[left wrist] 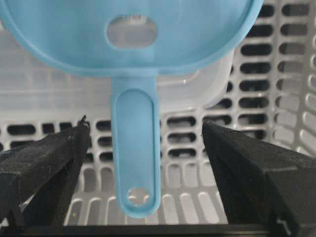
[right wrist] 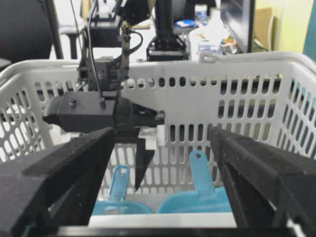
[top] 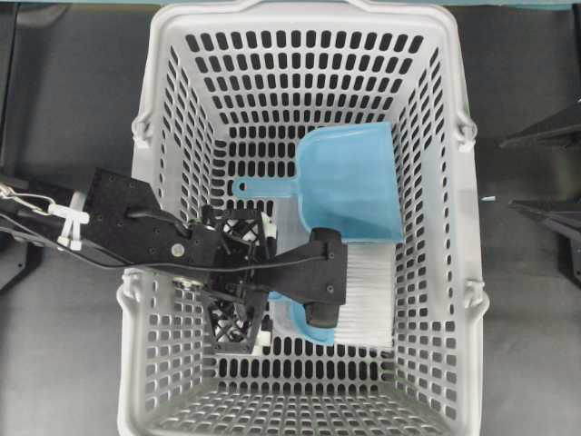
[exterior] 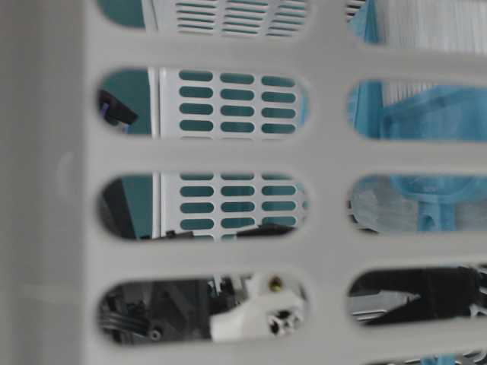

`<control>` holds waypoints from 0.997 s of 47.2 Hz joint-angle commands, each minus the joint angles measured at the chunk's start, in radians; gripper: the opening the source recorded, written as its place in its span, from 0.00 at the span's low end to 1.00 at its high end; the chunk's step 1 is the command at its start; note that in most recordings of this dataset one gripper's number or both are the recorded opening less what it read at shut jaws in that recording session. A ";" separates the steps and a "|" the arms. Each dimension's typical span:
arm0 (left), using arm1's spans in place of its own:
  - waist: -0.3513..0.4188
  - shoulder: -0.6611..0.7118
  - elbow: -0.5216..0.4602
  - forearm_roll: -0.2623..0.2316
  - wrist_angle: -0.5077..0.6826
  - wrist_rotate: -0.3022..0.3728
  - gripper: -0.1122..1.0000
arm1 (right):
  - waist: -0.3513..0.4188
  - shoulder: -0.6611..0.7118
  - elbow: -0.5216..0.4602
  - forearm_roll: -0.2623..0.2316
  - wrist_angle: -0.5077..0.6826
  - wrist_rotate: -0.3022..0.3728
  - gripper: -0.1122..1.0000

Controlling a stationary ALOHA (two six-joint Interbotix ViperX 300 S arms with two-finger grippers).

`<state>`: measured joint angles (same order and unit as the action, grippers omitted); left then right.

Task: Pick up the hand brush from the shopping basket with the left arm.
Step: 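Descend the left gripper so its fingers straddle the brush handle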

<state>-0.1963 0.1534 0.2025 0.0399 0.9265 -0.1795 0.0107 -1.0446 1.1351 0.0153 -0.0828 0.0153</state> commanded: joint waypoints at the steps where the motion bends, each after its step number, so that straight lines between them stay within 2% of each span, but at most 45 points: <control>1: -0.002 -0.011 0.006 0.003 -0.002 -0.002 0.90 | 0.002 0.006 -0.009 0.003 -0.009 0.000 0.78; 37: 0.012 0.005 0.063 0.003 -0.107 0.000 0.89 | 0.002 0.005 0.000 0.005 -0.009 0.002 0.78; 44: 0.011 0.005 0.066 0.003 -0.138 0.000 0.86 | 0.002 0.005 0.000 0.003 -0.008 0.002 0.78; 47: 0.011 0.003 0.066 0.003 -0.138 0.000 0.80 | 0.002 0.006 0.000 0.003 -0.006 0.002 0.78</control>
<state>-0.1841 0.1687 0.2746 0.0414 0.7977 -0.1779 0.0107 -1.0462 1.1428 0.0153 -0.0828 0.0138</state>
